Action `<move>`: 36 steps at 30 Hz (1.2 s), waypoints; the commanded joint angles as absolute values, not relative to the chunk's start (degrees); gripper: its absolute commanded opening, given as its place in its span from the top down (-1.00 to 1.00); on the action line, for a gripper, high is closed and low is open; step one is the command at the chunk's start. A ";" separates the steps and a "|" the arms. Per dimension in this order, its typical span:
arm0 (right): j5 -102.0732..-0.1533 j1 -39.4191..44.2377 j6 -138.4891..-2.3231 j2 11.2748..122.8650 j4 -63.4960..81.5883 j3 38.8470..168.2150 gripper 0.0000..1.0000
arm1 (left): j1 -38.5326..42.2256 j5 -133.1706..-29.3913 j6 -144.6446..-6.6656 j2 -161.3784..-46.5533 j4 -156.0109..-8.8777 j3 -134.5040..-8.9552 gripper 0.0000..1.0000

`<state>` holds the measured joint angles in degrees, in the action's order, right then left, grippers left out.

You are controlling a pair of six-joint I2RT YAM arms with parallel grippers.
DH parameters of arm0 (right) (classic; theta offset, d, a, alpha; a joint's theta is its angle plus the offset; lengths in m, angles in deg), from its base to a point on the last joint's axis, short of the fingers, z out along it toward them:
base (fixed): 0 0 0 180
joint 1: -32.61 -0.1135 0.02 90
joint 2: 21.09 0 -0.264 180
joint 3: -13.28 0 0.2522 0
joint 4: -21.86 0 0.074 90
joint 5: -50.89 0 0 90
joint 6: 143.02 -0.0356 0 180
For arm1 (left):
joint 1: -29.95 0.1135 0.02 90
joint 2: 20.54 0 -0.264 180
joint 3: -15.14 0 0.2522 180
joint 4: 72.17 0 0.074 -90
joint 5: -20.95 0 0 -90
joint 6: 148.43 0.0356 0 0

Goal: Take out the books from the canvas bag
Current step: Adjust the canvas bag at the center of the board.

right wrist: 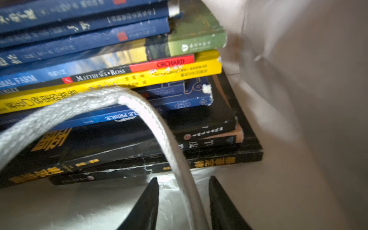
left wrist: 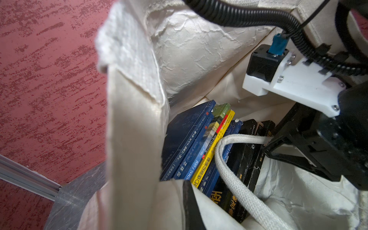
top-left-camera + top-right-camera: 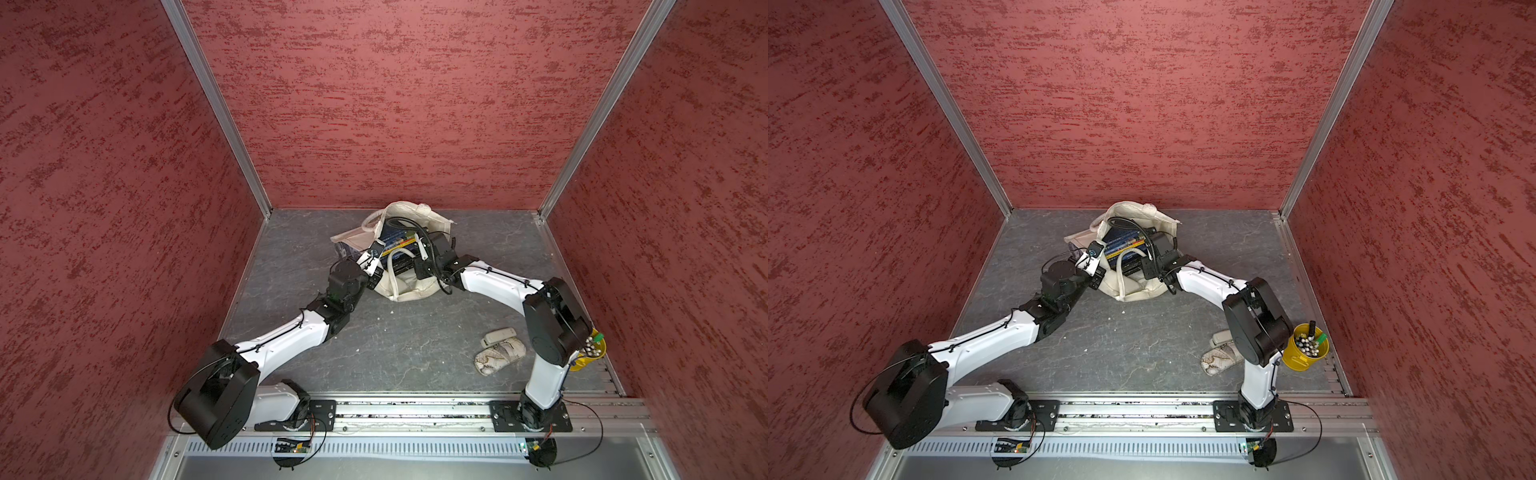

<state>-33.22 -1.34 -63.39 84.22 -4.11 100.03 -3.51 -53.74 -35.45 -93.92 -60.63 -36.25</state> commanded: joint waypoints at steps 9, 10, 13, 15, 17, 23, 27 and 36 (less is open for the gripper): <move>-26.17 -1.05 -62.25 85.24 -3.53 99.64 0.49 | -2.97 -53.58 -34.19 -91.65 -57.42 -38.00 1.00; -25.93 -1.05 -62.16 85.09 -3.27 99.48 0.54 | -3.01 -53.58 -34.24 -91.55 -57.45 -38.00 1.00; -26.55 -1.12 -62.16 84.15 -2.35 99.06 0.72 | -2.91 -53.58 -34.29 -91.44 -57.40 -38.04 1.00; -26.48 -1.06 -62.57 82.49 -1.18 98.03 0.93 | -2.86 -53.50 -34.32 -91.46 -57.32 -38.08 1.00; -26.74 -1.04 -63.08 79.51 1.17 96.01 1.00 | -2.78 -53.28 -34.44 -91.38 -57.23 -38.04 1.00; -30.22 -1.14 -67.14 62.69 15.17 80.98 1.00 | -2.60 -52.56 -35.62 -91.86 -57.49 -38.39 1.00; -35.39 -1.38 -70.01 48.71 26.31 66.55 1.00 | -2.02 -52.26 -37.35 -92.13 -57.72 -38.79 1.00; -26.09 -10.54 -74.81 31.28 35.02 45.55 1.00 | -0.18 -53.01 -46.21 -91.03 -62.72 -40.87 1.00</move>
